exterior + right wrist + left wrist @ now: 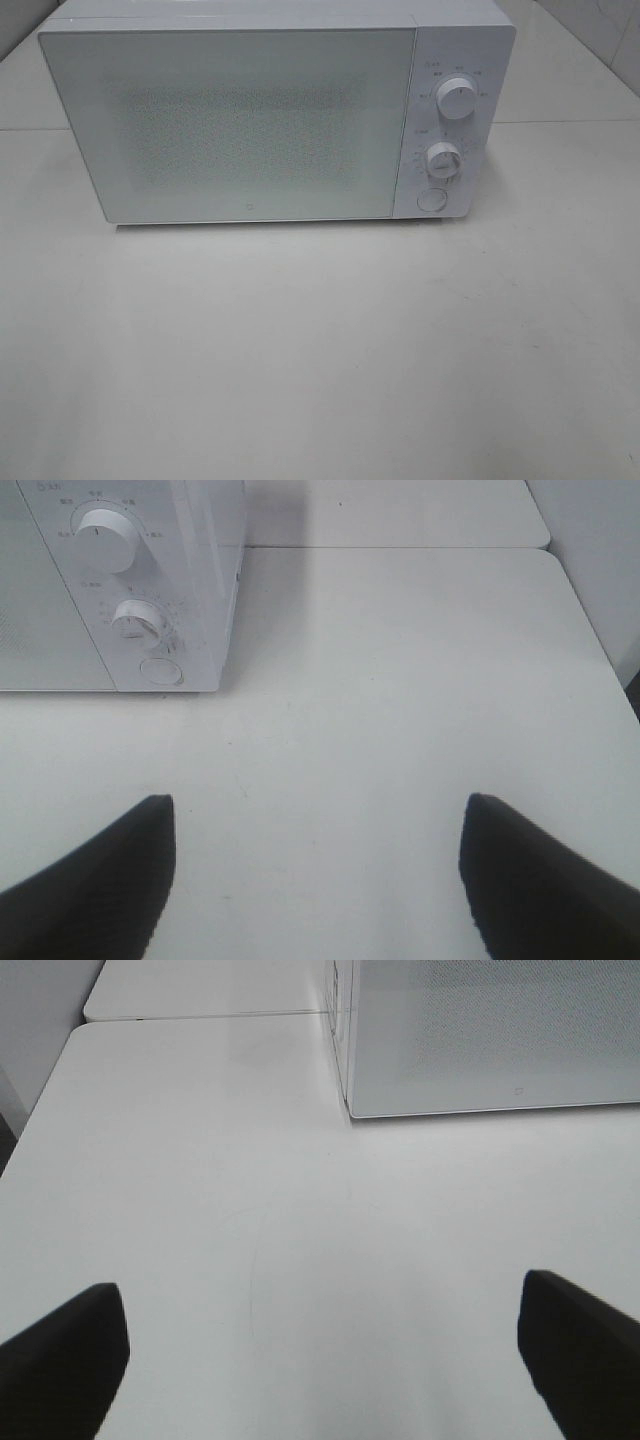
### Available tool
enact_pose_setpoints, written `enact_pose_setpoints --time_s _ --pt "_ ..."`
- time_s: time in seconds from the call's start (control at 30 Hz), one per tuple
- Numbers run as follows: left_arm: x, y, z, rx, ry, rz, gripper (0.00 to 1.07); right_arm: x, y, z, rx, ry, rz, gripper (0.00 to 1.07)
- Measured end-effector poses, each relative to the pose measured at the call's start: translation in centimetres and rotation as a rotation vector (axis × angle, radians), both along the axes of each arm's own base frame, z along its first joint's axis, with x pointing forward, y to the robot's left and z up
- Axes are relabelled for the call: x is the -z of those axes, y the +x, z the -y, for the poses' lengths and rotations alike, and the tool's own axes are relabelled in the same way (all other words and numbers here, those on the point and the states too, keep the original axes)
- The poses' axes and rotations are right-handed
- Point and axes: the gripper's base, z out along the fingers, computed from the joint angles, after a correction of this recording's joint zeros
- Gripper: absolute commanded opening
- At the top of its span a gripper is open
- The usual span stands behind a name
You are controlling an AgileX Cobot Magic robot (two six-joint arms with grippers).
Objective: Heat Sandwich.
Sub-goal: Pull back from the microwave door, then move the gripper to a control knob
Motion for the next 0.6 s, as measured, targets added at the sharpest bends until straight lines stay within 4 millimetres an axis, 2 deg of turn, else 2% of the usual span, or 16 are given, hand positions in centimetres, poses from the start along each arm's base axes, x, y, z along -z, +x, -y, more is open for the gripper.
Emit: enact_pose_setpoints --time_s 0.6 --pt "0.0 0.0 0.0 0.0 0.0 0.0 1.04 1.3 6.0 -0.4 -0.022 0.003 0.031 0.76"
